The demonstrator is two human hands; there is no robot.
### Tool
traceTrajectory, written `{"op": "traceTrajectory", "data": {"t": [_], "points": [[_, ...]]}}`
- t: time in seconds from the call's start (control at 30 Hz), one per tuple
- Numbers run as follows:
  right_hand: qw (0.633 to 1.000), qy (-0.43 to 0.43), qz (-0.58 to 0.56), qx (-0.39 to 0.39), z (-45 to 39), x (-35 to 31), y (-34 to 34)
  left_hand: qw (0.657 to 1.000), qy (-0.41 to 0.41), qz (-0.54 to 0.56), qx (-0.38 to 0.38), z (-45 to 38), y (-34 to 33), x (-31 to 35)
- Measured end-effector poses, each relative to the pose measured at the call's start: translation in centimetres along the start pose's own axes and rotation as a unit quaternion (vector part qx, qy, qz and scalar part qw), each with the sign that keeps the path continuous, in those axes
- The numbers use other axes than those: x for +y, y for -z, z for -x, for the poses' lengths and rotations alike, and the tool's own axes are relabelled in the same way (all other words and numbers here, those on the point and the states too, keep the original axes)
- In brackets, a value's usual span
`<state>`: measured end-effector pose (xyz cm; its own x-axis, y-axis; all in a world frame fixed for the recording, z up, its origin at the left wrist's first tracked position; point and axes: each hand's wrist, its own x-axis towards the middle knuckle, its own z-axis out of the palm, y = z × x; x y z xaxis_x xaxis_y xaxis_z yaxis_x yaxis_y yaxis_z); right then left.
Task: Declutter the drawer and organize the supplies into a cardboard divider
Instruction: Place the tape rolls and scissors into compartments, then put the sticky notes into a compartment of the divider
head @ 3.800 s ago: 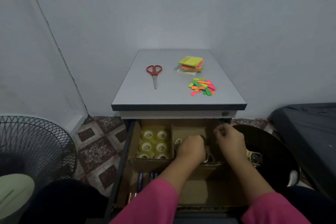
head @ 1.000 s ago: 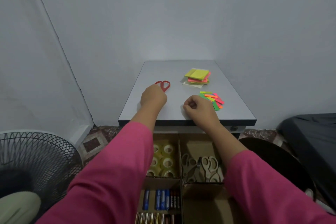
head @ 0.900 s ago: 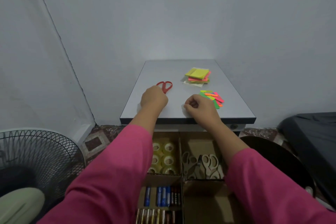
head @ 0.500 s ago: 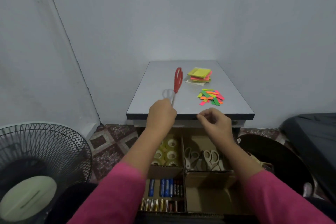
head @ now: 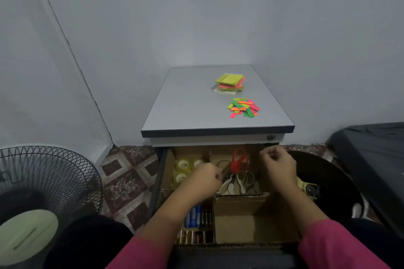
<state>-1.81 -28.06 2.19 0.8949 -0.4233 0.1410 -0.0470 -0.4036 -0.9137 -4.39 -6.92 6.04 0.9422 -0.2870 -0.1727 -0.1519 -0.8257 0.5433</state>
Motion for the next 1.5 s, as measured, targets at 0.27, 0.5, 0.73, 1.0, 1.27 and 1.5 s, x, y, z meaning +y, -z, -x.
{"op": "traceTrajectory", "data": {"t": [0.27,0.5,0.73,1.0,1.27,1.5], "points": [[0.999,0.02,0.032,-0.026,0.3,0.1,-0.1,0.993,0.073,-0.061,-0.065,-5.3,-4.0,3.4],[0.998,0.026,0.046,-0.029,0.2,0.0,-0.2,0.984,0.108,-0.093,-0.107,-7.3,-6.1,2.4],[0.998,0.035,0.051,-0.023,0.2,0.0,-0.2,0.979,0.111,-0.122,-0.117,-6.9,-6.0,2.8],[0.995,0.085,0.05,-0.012,0.8,-0.5,0.0,0.989,0.116,-0.085,-0.046,-5.5,-3.7,4.4],[0.954,0.288,-0.001,0.082,-0.1,-5.9,-0.3,0.955,0.023,0.194,0.222,-4.5,7.4,5.4],[0.987,0.144,-0.045,0.048,-8.1,-13.2,-2.4,0.911,0.104,0.226,0.331,-10.6,13.2,-1.7]]}}
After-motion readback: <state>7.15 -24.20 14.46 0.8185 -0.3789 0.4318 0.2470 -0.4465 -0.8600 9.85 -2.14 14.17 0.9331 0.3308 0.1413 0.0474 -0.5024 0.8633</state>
